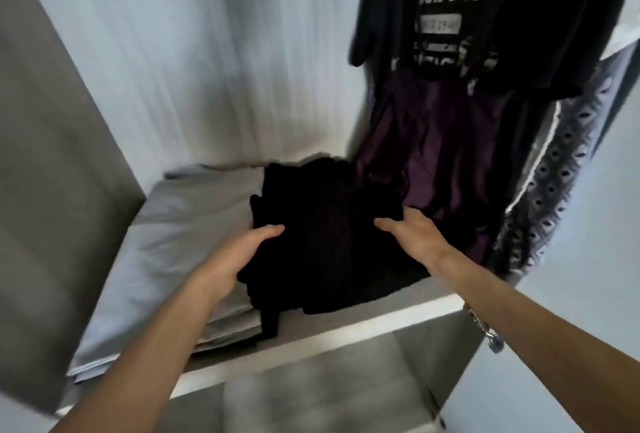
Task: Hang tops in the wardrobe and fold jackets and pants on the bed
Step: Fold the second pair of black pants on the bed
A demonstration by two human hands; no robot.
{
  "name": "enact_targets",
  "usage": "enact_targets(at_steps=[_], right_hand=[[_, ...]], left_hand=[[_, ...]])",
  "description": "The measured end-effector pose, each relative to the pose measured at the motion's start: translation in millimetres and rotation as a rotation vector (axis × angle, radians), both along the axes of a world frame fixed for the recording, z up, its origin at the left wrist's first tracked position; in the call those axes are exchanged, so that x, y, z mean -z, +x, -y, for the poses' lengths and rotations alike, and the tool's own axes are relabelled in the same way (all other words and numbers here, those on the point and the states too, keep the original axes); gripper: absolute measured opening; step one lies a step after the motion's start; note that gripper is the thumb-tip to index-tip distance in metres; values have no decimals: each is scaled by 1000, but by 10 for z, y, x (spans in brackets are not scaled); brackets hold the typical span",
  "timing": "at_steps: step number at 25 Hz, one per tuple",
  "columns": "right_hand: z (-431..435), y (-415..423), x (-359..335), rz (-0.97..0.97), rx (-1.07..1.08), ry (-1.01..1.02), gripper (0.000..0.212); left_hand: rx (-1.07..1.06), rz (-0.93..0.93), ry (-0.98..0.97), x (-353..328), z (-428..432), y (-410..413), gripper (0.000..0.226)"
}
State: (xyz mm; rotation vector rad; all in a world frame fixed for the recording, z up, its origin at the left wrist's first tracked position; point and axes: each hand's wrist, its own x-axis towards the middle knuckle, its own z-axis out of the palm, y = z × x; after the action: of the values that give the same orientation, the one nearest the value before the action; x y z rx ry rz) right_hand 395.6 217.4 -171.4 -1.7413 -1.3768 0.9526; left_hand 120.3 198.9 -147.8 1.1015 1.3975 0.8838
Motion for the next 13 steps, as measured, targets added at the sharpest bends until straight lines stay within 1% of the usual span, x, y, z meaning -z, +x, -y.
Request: enact_targets(at_steps=[1, 4, 6, 8, 10, 11, 12, 13], right_hand=[[-265, -70, 11, -38, -11, 8, 40], [-1120, -149, -32, -129, -50, 66, 42], [-1687, -184, -125, -192, -38, 122, 46], [-2366, -199, -32, -203, -67, 88, 55], [-2838, -198, 310, -135, -107, -56, 70], [-2965, -187, 506, -58, -130, -146, 78], [-3069, -168, 665, 55, -145, -199, 82], [-3144, -153, 744, 190, -138, -175, 84]], left_hand=[[-28, 21, 16, 10, -207, -37, 18], [-117, 49, 97, -106, -983, -67, 13], [-177, 3, 181, -218, -1578, -94, 14], [-272, -71, 193, -104, -2258, -83, 19], [-292, -230, 77, 284, -2721, -58, 24], [-261, -358, 4, 539, -2873, -50, 34], [-222, -507, -42, 741, -2969, -47, 44], [-182, -665, -27, 844, -3033, -59, 51]])
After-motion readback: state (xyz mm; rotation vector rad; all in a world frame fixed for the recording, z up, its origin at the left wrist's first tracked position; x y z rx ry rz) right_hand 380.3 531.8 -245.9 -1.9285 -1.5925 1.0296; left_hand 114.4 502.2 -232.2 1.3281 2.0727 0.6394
